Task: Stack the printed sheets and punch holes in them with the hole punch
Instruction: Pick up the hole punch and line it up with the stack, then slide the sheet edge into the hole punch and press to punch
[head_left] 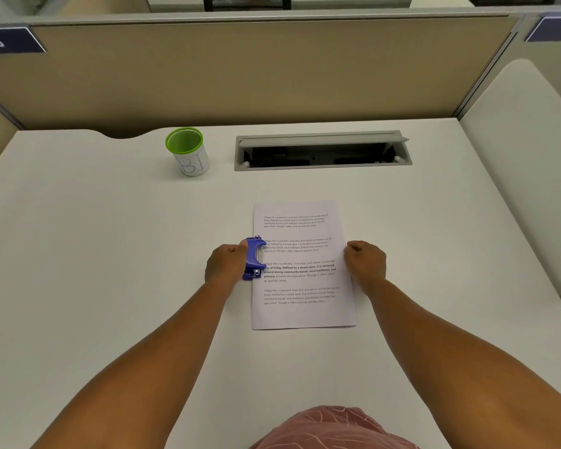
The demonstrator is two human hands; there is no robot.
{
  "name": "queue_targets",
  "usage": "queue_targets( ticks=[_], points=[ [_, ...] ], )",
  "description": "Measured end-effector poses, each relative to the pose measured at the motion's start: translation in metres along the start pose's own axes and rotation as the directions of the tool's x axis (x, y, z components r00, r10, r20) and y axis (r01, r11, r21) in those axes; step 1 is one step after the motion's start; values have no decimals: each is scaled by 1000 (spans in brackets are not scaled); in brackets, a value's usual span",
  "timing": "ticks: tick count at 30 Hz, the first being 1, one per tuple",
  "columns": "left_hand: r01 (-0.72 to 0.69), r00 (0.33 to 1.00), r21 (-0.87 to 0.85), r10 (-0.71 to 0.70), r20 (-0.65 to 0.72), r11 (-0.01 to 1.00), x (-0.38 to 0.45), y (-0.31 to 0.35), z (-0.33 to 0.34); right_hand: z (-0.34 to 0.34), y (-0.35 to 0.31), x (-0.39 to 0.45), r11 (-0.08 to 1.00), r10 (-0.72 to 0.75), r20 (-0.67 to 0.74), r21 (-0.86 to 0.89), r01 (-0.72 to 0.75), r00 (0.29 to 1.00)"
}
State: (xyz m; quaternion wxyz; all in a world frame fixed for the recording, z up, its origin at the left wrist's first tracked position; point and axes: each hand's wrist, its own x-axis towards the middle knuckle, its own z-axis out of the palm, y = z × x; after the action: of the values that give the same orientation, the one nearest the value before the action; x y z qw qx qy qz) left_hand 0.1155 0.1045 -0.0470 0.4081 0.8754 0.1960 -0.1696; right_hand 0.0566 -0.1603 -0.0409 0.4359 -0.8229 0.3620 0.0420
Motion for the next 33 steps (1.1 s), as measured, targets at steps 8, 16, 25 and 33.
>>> queue_targets(
  ticks=[8, 16, 25, 33],
  points=[
    [28, 999, -75, -25, 40, 997, -3, 1, -6, 1, 1, 0, 997, -22, -35, -71, 19, 999],
    [43, 994, -154, -27, 104, 987, -2, 3, -12, 6, 2, 1, 994, -57, -97, -102, 46, 994],
    [108, 984, -232, -70, 167, 967, 8, 0, -10, 45, -6, 0, 744, -562, -19, -448, 496, 827],
    [191, 969, -261, -139, 203, 946, 14, 2, -11, 76, 4, 2, 644, -611, 166, -465, 608, 774]
  ],
)
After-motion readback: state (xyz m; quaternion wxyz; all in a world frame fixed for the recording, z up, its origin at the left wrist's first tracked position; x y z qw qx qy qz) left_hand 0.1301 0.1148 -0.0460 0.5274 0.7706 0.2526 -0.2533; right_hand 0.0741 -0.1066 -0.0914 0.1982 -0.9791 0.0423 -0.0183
